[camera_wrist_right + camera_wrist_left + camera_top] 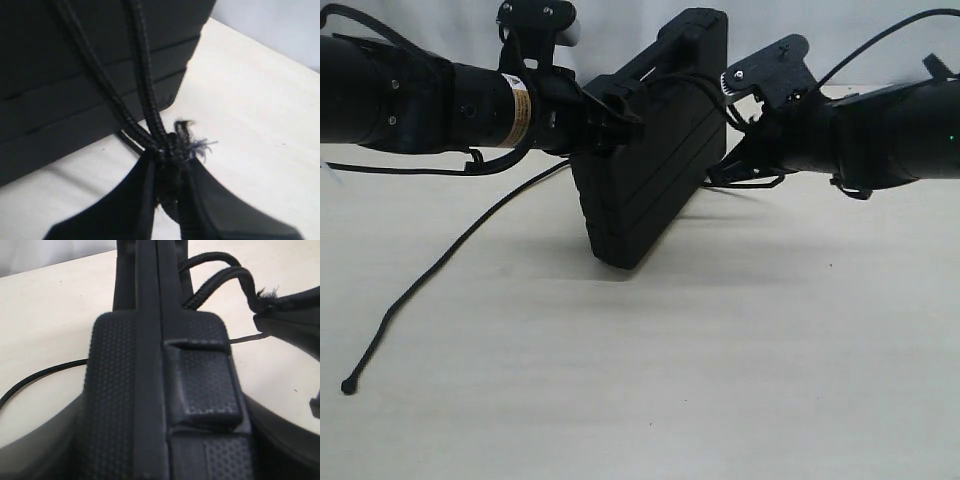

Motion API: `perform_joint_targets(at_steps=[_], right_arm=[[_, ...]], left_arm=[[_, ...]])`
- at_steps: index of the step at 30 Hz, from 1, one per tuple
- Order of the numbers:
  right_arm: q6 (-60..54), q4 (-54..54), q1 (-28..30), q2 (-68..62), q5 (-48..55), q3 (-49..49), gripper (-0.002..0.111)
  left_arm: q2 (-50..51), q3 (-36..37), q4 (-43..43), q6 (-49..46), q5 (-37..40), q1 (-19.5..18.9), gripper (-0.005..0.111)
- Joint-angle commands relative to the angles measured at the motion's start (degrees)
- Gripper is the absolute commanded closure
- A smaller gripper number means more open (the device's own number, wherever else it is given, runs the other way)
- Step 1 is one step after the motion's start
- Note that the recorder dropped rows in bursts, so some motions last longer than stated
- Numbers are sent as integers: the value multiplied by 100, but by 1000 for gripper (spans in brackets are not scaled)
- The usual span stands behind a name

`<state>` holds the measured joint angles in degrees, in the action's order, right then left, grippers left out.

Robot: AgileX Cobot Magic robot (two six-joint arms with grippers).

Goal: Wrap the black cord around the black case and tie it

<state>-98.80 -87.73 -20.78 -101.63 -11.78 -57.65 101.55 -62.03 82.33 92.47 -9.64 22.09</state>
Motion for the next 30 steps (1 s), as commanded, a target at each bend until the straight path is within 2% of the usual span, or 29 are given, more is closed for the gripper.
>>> perform_joint_targets(at_steps=[1, 5, 13, 20, 23, 30], right_arm=[[839, 653, -2, 33, -408, -153, 104], [1679, 1396, -2, -1, -606, -264, 104], [2213, 1952, -2, -227, -1404, -338, 104], [3822, 3036, -2, -264, -1298, -327, 104], [3968, 3220, -83, -366, -1210, -256, 104], [3955, 3944, -602, -503, -1969, 242, 104]], left_arm=[[-50, -7, -60, 55, -168, 46, 107], [-50, -7, -60, 55, -213, 46, 107], [-50, -7, -60, 55, -269, 46, 107], [-50, -7, -74, 70, -286, 46, 107], [-50, -7, -83, 70, -285, 46, 107], [-50, -7, -107, 70, -315, 46, 107]])
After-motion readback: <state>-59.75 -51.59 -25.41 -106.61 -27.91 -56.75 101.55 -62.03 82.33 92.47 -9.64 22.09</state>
